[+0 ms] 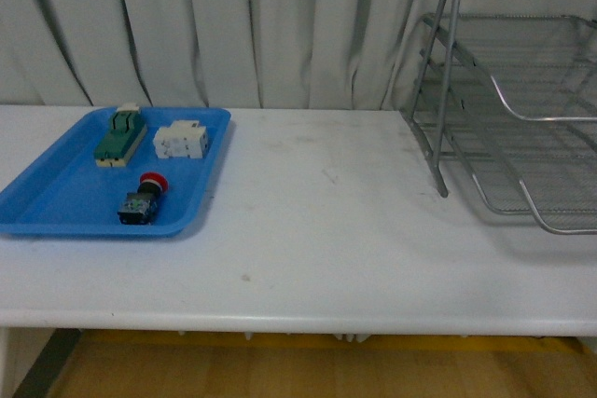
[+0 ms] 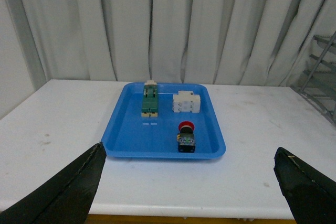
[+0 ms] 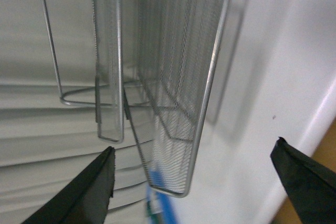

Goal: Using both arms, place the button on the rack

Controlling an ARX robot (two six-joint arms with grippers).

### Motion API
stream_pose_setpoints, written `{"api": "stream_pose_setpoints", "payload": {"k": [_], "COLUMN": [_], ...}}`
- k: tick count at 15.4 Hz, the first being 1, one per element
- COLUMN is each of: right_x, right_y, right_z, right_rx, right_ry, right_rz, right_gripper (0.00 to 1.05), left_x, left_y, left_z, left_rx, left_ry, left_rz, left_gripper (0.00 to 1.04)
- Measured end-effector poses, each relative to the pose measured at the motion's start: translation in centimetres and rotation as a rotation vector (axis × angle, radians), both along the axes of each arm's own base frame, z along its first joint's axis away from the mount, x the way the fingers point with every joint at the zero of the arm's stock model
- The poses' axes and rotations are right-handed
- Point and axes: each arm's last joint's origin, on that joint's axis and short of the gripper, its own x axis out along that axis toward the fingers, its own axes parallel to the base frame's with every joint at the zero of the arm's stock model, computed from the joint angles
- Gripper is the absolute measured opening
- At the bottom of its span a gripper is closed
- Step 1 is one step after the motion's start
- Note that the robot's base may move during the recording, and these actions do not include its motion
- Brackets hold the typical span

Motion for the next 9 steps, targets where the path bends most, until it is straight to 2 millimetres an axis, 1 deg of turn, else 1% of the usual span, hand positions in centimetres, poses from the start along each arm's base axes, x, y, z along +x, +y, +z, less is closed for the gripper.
{"api": "stream_pose_setpoints", "payload": {"k": [1, 2, 3, 4, 5, 6, 7, 8, 9], "right_x": [-1.6, -2.7, -3.2, -5.0, -6.6, -7.6, -8.5, -9.1, -9.4], "right_y": [1.6, 2.7, 3.1, 4.6, 5.9, 6.8, 7.5, 8.2, 8.8], "right_z": [2.6, 4.6, 5.1, 5.5, 4.6, 5.2, 6.3, 6.8, 6.9], "right_rx": [-0.278, -0.516, -0.611, -0.876, -1.052, -1.192, -1.275, -1.33, -1.336], "right_ry": [-0.076, -0.159, -0.179, -0.186, -0.137, -0.148, -0.191, -0.222, -0.227], "right_rz": [0.047, 0.08, 0.088, 0.128, 0.186, 0.191, 0.164, 0.154, 0.161], "right_gripper": [0.78, 0.69, 0.65, 0.52, 0.39, 0.25, 0.12, 0.01, 0.02], "left_x": [0.0, 0.0, 0.0, 0.0, 0.0, 0.0, 0.0, 0.0, 0.0], "left_y": [0.0, 0.0, 0.0, 0.0, 0.0, 0.0, 0.0, 0.0, 0.0], "left_z": [0.0, 0.0, 0.0, 0.0, 0.0, 0.0, 0.0, 0.0, 0.0], "left_rx": [0.0, 0.0, 0.0, 0.0, 0.0, 0.0, 0.0, 0.0, 0.0], "left_ry": [0.0, 0.0, 0.0, 0.0, 0.0, 0.0, 0.0, 0.0, 0.0], "left_rz": [-0.002, -0.001, -0.001, 0.0, 0.0, -0.001, -0.001, -0.001, 0.0], "left_gripper": [0.98, 0.98, 0.98, 0.98, 0.98, 0.98, 0.98, 0.98, 0.98]}}
